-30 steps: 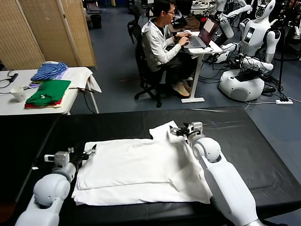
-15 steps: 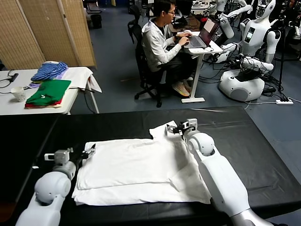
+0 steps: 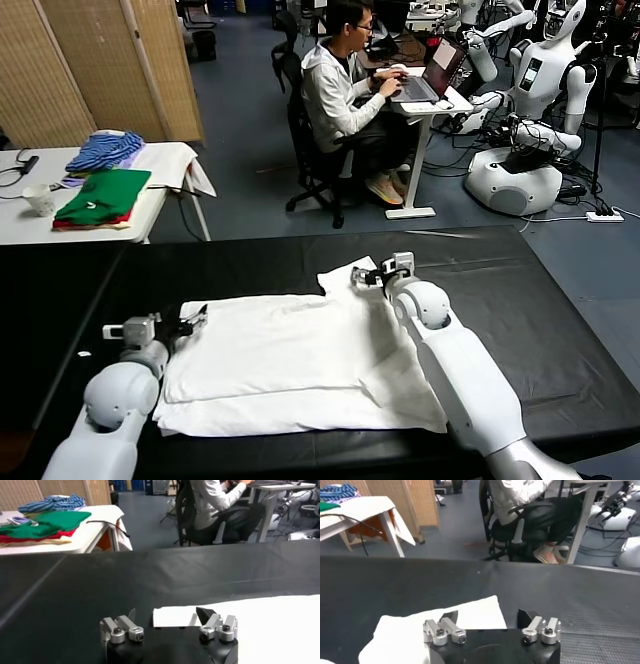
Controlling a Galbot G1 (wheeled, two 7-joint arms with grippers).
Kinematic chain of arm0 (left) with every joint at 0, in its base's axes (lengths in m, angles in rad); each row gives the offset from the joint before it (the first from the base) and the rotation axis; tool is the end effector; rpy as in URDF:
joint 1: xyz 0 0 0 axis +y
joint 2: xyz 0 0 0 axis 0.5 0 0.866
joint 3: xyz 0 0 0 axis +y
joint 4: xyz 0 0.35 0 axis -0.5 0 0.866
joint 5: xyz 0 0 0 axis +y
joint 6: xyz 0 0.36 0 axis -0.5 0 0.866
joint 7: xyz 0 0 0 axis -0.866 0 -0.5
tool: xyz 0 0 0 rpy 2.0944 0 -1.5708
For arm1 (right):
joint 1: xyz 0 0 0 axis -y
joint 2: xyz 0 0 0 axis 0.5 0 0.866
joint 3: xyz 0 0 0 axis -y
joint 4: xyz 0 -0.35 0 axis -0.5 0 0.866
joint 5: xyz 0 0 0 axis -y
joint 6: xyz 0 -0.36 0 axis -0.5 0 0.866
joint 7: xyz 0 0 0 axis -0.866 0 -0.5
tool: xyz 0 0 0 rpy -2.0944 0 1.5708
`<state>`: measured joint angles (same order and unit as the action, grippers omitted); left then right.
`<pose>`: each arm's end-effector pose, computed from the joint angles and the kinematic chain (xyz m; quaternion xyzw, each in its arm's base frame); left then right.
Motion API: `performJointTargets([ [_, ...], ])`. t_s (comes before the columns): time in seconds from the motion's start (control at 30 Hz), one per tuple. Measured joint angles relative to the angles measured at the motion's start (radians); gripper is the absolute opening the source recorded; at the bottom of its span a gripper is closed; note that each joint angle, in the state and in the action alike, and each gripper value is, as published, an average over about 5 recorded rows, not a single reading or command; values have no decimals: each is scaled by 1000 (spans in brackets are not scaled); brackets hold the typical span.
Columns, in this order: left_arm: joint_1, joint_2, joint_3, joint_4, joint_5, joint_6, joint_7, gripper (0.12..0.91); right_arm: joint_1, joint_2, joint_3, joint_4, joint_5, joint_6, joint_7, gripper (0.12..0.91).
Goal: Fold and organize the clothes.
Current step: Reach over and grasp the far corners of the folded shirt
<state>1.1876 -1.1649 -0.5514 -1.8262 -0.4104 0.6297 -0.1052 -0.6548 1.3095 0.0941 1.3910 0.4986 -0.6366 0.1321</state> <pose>0.3120 0.1112 -0.2806 0.0139 -0.9657 -0.0223 0.2583 0.4652 0.0354 -0.2820 0.1280 -0.9523 0.0155 0.2765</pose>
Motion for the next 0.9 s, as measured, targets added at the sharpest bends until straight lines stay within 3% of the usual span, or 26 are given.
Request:
performJointTargets([
  [0.13, 1, 0, -1, 0, -1, 0, 0, 715, 0, 2, -3, 0, -2, -1, 3, 152],
  [0.4, 8, 1, -4, -9, -3, 0, -1, 445, 3, 2, -3, 2, -2, -2, 8, 152],
  [0.7, 32, 2, -26, -52, -29, -5, -2, 384, -11, -2, 3, 28, -1, -3, 11, 145],
  [0.9, 63, 13, -51, -96, -55, -4, 0, 228, -26, -8, 6, 55, 0, -3, 14, 145],
])
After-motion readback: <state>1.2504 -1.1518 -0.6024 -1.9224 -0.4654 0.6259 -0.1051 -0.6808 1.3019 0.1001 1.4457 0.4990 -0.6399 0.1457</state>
